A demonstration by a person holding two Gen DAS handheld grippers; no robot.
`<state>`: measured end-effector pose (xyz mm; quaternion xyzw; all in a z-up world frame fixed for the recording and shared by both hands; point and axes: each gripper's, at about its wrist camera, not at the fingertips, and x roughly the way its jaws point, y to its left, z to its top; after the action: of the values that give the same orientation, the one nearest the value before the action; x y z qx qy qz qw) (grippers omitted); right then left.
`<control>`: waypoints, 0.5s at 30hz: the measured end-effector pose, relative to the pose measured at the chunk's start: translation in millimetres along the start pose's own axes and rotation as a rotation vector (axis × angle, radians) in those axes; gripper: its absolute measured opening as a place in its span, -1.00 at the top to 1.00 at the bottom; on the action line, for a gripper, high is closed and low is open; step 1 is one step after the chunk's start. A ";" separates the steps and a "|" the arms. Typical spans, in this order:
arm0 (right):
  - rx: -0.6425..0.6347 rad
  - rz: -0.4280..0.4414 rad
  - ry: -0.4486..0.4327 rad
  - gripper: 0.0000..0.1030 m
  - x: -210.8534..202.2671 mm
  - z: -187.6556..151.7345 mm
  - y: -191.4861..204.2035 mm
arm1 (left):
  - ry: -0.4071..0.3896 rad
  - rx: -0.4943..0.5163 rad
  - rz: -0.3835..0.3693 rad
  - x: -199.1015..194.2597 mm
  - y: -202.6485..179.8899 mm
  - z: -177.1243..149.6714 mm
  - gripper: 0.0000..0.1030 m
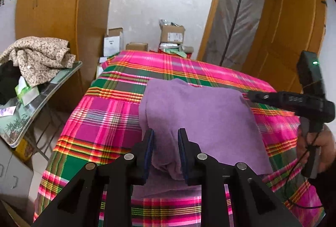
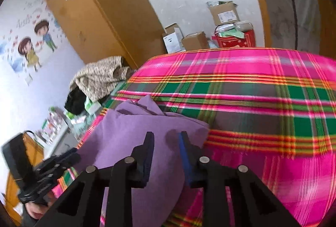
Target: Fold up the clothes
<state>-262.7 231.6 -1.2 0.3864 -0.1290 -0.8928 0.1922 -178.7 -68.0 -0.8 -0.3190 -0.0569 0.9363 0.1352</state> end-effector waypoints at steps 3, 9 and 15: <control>0.007 -0.036 0.039 0.59 22.7 4.0 -6.8 | -0.021 0.005 0.029 -4.5 -2.8 1.2 0.54; 0.035 -0.040 0.065 0.60 28.7 1.4 -16.9 | -0.018 0.009 0.015 -4.2 -7.9 -4.0 0.54; 0.021 0.003 0.036 0.58 -1.0 -10.8 0.8 | 0.039 -0.003 0.018 12.5 -3.0 -14.2 0.54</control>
<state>-253.9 230.4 -7.4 0.4044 -0.1356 -0.8839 0.1917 -178.8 -61.3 -18.7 -0.3379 -0.0530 0.9310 0.1273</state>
